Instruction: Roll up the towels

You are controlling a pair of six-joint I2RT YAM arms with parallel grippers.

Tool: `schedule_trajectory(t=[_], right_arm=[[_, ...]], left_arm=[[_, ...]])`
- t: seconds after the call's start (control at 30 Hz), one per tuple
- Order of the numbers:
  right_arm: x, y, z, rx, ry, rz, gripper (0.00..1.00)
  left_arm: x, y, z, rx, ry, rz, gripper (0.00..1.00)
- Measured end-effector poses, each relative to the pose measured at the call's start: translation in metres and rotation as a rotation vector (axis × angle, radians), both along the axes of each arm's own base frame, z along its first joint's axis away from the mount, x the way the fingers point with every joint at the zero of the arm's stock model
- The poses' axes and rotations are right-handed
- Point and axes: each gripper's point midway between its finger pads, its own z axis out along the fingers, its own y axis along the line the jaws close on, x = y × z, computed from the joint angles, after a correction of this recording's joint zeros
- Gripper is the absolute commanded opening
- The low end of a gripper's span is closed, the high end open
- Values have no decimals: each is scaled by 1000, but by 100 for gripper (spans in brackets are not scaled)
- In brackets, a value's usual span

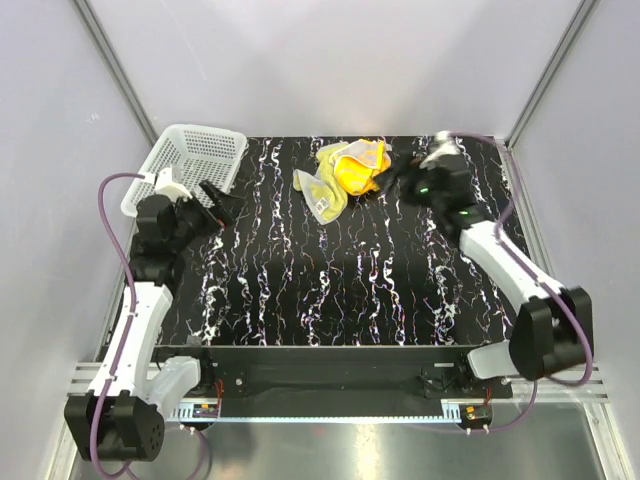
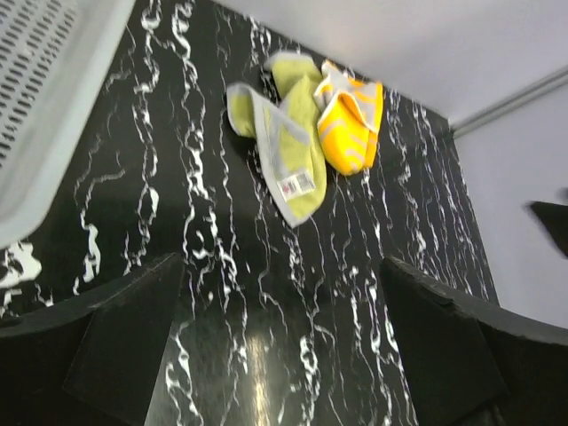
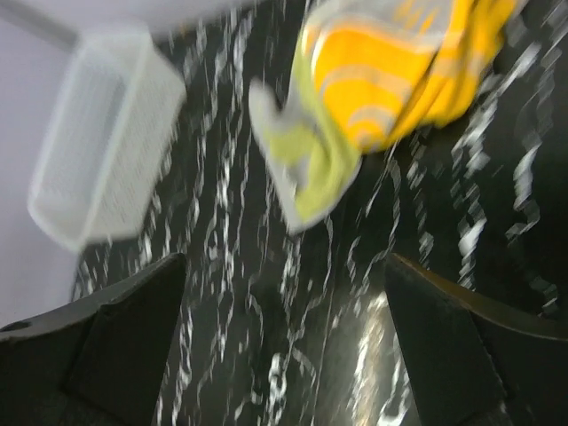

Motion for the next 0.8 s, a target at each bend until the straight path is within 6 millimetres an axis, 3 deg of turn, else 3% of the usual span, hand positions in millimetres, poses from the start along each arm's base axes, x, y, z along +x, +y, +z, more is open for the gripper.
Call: schedule_trajectory(t=[0.07, 0.17, 0.3, 0.43, 0.63, 0.8], right_arm=[[-15, 40, -35, -79, 115, 74, 100], [-39, 79, -63, -141, 235, 161, 100], [-19, 87, -78, -151, 328, 119, 100], [1, 98, -115, -167, 439, 90, 100], [7, 109, -186, -205, 634, 61, 95], [12, 118, -216, -209, 703, 51, 93]], left_arm=[[-3, -4, 7, -7, 22, -31, 99], [-8, -13, 15, -43, 12, -101, 99], [-17, -21, 10, -63, 44, -151, 99], [-30, -12, -1, 0, 93, -102, 99], [-48, 5, 9, 112, 83, -46, 99], [-59, 16, -3, 203, 140, -29, 99]])
